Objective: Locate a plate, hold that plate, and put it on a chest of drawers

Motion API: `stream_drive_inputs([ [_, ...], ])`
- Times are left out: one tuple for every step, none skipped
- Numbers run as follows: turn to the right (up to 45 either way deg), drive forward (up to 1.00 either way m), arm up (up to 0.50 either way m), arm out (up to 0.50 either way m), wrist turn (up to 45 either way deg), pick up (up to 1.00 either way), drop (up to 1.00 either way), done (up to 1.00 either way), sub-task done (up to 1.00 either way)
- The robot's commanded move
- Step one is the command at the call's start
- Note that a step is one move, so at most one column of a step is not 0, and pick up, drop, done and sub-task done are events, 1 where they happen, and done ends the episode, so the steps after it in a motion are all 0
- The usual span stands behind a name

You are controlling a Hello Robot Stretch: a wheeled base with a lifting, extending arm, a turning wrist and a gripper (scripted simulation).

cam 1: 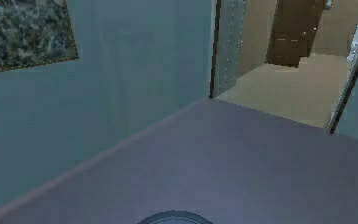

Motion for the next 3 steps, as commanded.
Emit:
stream_drive_inputs([
  [18.0, 0.00, 0.00, 0.00, 0.0, 0.00, 0.00, 0.00, 0.00],
  [0.0, 0.45, 0.00, 0.00, 0.0, 0.00, 0.00, 0.00, 0.00],
  [15.0, 0.00, 0.00, 0.00, 0.0, 0.00, 0.00, 0.00, 0.00],
])
